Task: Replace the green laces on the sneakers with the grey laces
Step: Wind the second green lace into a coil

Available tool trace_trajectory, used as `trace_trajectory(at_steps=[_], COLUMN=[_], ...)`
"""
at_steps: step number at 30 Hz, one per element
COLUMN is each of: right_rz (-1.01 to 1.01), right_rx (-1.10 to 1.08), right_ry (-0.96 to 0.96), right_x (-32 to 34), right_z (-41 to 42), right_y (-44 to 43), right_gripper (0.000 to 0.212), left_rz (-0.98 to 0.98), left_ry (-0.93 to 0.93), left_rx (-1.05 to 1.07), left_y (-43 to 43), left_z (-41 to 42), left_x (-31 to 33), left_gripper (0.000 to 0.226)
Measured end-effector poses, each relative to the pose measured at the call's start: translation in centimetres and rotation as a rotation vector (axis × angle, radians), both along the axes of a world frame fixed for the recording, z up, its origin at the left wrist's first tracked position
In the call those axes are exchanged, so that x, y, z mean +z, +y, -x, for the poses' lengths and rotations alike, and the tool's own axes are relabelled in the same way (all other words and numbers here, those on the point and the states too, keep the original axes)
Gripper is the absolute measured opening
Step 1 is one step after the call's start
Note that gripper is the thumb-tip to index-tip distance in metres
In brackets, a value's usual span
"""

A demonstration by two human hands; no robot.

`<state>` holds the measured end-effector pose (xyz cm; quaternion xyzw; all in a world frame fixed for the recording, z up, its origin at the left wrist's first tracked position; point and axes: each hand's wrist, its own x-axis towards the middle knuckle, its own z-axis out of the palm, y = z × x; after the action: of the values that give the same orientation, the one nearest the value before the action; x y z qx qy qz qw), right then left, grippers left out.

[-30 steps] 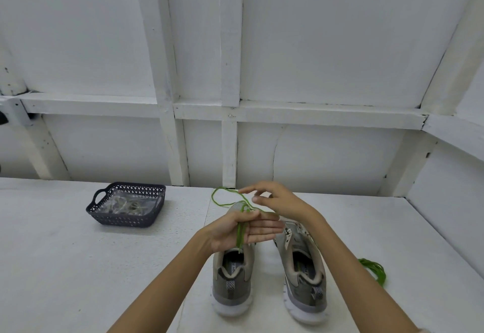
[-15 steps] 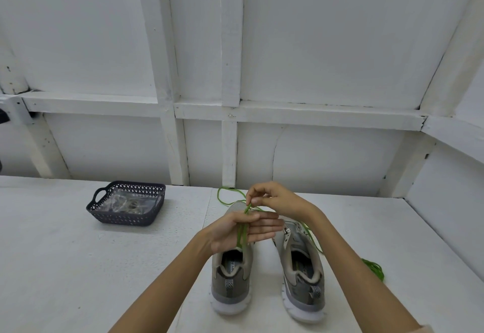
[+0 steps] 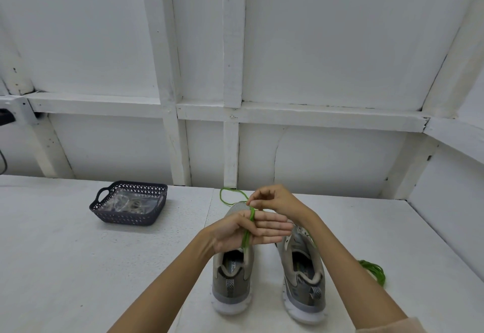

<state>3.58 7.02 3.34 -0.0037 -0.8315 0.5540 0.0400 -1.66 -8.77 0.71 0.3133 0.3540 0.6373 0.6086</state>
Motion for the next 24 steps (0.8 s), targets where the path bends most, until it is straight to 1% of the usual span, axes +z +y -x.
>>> trace_trajectory(at_steps=[1, 2, 3, 4, 5, 6, 7, 8, 9, 10, 11, 12, 15, 17, 18, 20, 22, 24], right_rz=[0.064, 0.177, 0.259, 0.290, 0.240, 0.194, 0.098, 0.188, 0.016, -0.103, 0.059, 0.058, -0.098, -0.207, -0.244, -0.302, -0.298, -0.282], right_rx=[0.033, 0.115, 0.171, 0.108, 0.152, 0.090, -0.170, -0.097, 0.054, -0.043, 0.033, 0.153, 0.329, 0.434, 0.441, 0.400, 0.355, 0.326], right_ry=[-0.048, -0.112, -0.166, -0.208, -0.225, -0.273, -0.248, -0.303, -0.333, -0.173, -0.172, -0.157, -0.184, -0.245, -0.254, -0.199, -0.133, -0.112], right_x=[-0.3, -0.2, -0.7, -1.4, -3.0, -3.5, -4.9, -5.1, -5.2, -5.3, -4.1, -3.3, -2.7, -1.8, -0.9, 1.2, 2.8, 3.9], right_z=[-0.2, -0.9, -1.0, -0.1, -0.5, -1.1, 0.3, 0.3, -0.9, -1.2, -1.7, -3.2, -3.3, -2.9, -3.0, -3.1, -2.7, -2.3], right_y=[0.2, 0.3, 0.0, -1.2, -0.1, -0.2, -0.9, -1.4, -0.9, -1.9, -3.1, -2.7, -3.0, -3.3, -3.0, -2.4, -2.4, -1.9], right_gripper=[0.018, 0.031, 0.035, 0.025, 0.008, 0.024, 0.032, 0.031, 0.028, 0.026, 0.027, 0.026, 0.015, 0.020, 0.022, 0.022, 0.020, 0.018], left_rz=[-0.011, -0.025, -0.042, -0.060, -0.079, -0.096, -0.111, -0.125, -0.132, -0.134, -0.133, -0.131, -0.128, -0.108, -0.089, -0.052, -0.023, -0.011], left_ry=[-0.020, -0.037, -0.046, -0.049, -0.054, -0.066, -0.083, -0.095, -0.096, -0.085, -0.067, -0.047, 0.003, 0.031, 0.042, 0.079, 0.127, 0.159], left_rx=[0.003, 0.016, 0.038, 0.067, 0.097, 0.127, 0.152, 0.173, 0.192, 0.213, 0.235, 0.254, 0.295, 0.317, 0.322, 0.290, 0.249, 0.238], left_y=[0.0, -0.1, -0.1, 0.0, 0.0, 0.0, 0.0, 0.0, 0.0, 0.0, 0.0, 0.0, 0.2, 0.2, 0.1, -0.1, -0.3, -0.4], left_z=[0.0, 0.1, 0.2, 0.4, 0.6, 0.8, 1.1, 1.4, 1.7, 2.0, 2.3, 2.6, 3.1, 3.3, 3.5, 3.5, 3.2, 2.6], left_x=[0.2, 0.4, 0.7, 0.9, 1.1, 1.2, 1.3, 1.4, 1.5, 1.6, 1.6, 1.6, 1.4, 1.0, 0.7, 0.2, -0.1, -0.3], left_gripper=[0.059, 0.058, 0.058, 0.058, 0.059, 0.060, 0.062, 0.064, 0.066, 0.068, 0.069, 0.069, 0.069, 0.068, 0.067, 0.065, 0.062, 0.055])
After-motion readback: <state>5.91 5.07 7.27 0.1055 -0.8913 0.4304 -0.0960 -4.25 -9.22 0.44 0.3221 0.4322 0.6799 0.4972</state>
